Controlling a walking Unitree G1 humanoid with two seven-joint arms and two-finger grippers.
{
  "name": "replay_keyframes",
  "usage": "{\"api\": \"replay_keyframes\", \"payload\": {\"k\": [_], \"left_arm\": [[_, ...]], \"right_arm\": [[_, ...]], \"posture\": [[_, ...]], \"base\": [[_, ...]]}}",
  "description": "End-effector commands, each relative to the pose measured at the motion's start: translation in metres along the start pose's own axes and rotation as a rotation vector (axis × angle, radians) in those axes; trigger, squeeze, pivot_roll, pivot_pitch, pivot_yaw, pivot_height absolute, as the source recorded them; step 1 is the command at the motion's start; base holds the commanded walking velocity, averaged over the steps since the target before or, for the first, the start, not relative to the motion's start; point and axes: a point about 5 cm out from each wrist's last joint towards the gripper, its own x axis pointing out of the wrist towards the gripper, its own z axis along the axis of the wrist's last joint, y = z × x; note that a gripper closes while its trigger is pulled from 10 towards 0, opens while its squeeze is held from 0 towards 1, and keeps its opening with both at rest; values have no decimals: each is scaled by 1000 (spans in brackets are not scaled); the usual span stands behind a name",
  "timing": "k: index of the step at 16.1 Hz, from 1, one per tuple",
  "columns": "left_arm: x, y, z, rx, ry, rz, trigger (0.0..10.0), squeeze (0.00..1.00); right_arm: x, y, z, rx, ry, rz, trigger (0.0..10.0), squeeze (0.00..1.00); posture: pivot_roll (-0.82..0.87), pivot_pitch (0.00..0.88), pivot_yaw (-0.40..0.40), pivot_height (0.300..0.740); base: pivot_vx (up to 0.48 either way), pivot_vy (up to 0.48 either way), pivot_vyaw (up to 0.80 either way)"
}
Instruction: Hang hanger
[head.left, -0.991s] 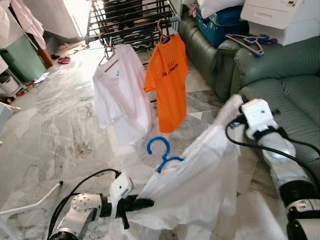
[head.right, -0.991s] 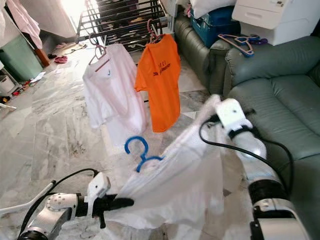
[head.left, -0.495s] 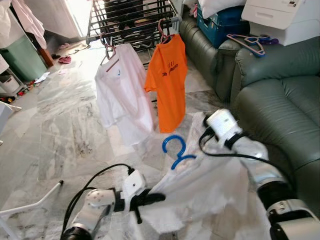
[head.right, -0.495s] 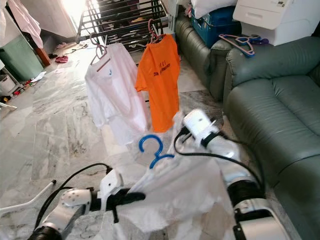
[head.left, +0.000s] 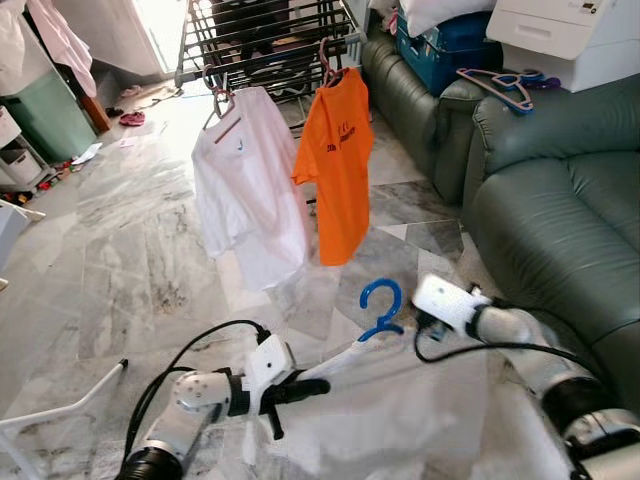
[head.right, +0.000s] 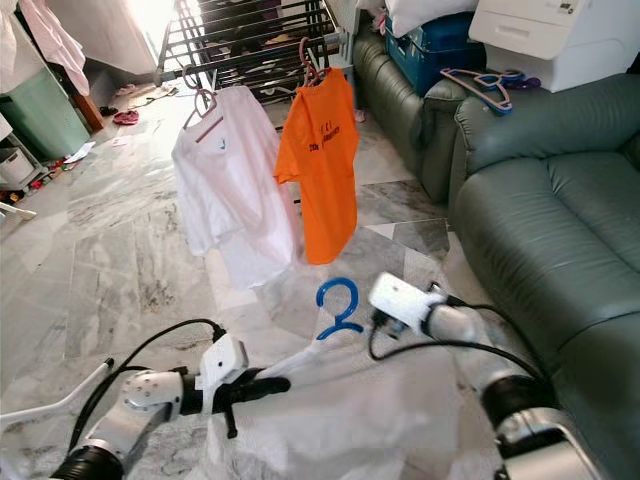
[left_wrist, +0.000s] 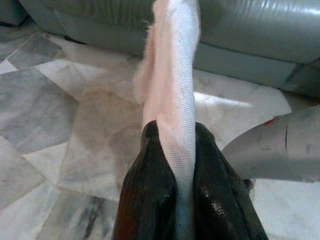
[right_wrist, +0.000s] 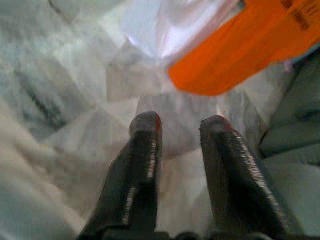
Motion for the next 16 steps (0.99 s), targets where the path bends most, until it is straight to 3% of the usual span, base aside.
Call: {"api": "replay_keyframes", "payload": {"k": [1,4,5,8,10,13,16], "left_arm": [[-7,9,4,35,-4,34,2667,0],[-11,13,4,45,2,50,2314,0],[-12,14,4,48,0,63,2078,0],[-13,14,1,52,6,73,2000,0],[-15,16,-2,53,17,113,1922,0],[-22,24,-8,29,27,199,1333,0],[-26,28,-9,35,40,215,1608,0]], "right_arm": [[1,4,0,-52,14,34,10000,1000],[-6,-3,-7,-60,32,0,10000,1000],[-11,-13,-9,-64,24,-64,10000,1000],[-19,-29,-2,-41,-61,-169,10000,1000],[-24,-32,3,24,-133,-188,10000,1000],[-32,-20,1,31,-177,-90,10000,1000],[-43,-13,3,66,-227,46,10000,1000]], "posture": [[-222,10,122,740],[-224,11,123,740],[-226,11,124,740],[-232,11,127,740],[-233,9,125,740],[-234,9,125,740],[-235,8,128,740]], "base": [[0,0,0],[0,0,0],[0,0,0],[0,0,0],[0,0,0],[0,0,0],[0,0,0]]}}
